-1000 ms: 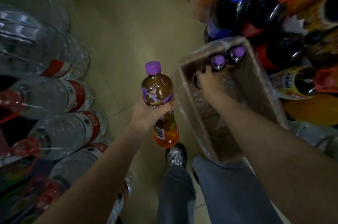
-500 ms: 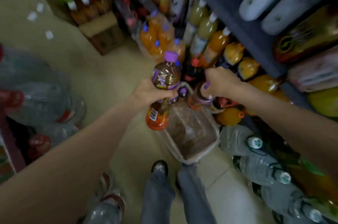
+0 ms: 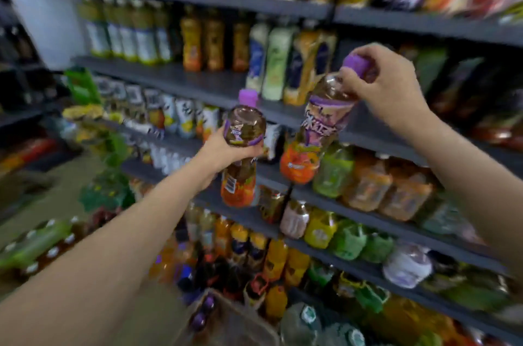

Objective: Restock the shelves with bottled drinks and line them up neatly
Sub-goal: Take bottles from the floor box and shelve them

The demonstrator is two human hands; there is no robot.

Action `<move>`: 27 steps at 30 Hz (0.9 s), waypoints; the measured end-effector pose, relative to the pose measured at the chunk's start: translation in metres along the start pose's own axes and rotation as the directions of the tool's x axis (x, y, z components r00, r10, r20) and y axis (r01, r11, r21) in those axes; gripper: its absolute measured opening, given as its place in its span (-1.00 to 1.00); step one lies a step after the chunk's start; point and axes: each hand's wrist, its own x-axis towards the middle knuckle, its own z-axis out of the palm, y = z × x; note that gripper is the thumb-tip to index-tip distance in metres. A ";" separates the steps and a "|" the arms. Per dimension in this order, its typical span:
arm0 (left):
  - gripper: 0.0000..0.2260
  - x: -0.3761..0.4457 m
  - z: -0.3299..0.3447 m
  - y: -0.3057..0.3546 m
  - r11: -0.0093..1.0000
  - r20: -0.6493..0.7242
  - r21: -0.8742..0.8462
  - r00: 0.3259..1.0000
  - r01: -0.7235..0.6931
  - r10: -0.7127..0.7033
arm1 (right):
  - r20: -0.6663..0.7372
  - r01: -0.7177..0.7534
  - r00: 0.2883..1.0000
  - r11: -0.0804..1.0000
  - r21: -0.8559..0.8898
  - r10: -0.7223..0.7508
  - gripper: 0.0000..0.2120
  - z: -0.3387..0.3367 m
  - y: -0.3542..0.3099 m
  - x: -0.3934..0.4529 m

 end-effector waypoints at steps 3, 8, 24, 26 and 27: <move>-0.69 0.009 0.051 0.060 0.994 0.091 -0.026 0.990 -0.108 0.109 | -0.231 -0.097 0.968 0.995 0.019 0.098 -0.75 -0.067 0.014 -0.009; -0.67 0.010 0.148 0.116 0.966 0.247 -0.084 0.934 -0.245 0.259 | -0.475 -0.247 0.852 0.969 0.010 0.221 -0.75 -0.146 0.060 -0.047; -0.39 0.072 0.374 0.167 0.961 0.319 -0.038 0.908 -0.275 0.272 | -0.644 -0.250 0.756 0.960 -0.123 0.115 -0.70 -0.243 0.274 -0.054; -0.42 0.086 0.385 0.165 0.974 0.310 -0.022 0.925 -0.224 0.220 | -0.621 -0.261 0.773 0.958 -0.121 0.132 -0.70 -0.237 0.296 -0.054; -0.41 0.091 0.389 0.165 0.981 0.317 -0.016 0.930 -0.192 0.187 | -0.614 -0.263 0.777 0.958 -0.116 0.139 -0.70 -0.236 0.304 -0.053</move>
